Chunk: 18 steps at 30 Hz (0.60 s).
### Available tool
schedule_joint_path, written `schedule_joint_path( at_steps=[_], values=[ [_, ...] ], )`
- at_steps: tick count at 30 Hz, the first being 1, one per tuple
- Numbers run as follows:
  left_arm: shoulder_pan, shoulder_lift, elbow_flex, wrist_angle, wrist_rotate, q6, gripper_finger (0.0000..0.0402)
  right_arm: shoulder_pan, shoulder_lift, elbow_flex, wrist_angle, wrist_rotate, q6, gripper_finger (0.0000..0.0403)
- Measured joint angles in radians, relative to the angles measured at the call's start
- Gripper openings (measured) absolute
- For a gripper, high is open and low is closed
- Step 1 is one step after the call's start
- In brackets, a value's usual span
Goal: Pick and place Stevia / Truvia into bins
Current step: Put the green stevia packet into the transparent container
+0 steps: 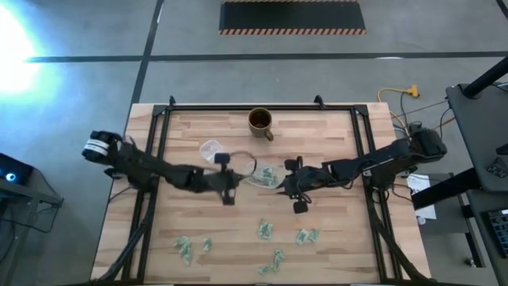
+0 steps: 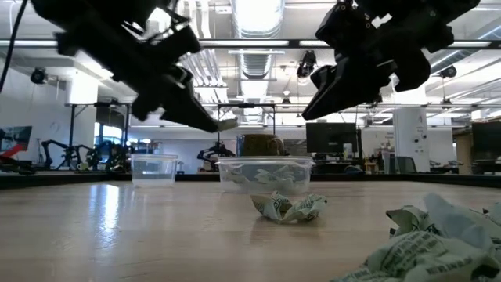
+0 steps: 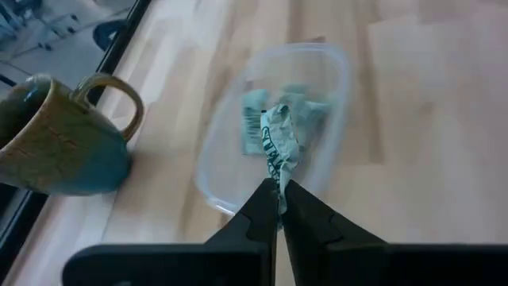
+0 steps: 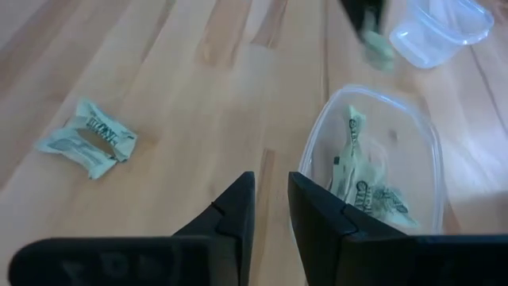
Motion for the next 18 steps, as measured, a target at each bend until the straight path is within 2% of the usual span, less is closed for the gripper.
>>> schedule_joint_path(
  at_steps=[4,7,18],
  values=[
    [0.105,0.000,0.000,0.065,0.141,0.012,0.0000,0.001,-0.018,0.000,-0.039,0.000,0.034,0.0069],
    [0.154,0.000,0.006,0.085,0.205,0.017,0.0000,0.001,-0.023,0.000,-0.075,0.000,0.066,0.0070],
    [0.175,0.001,0.014,0.138,0.237,0.062,0.0000,0.001,-0.023,-0.002,-0.104,0.001,0.078,0.0069]
  ],
)
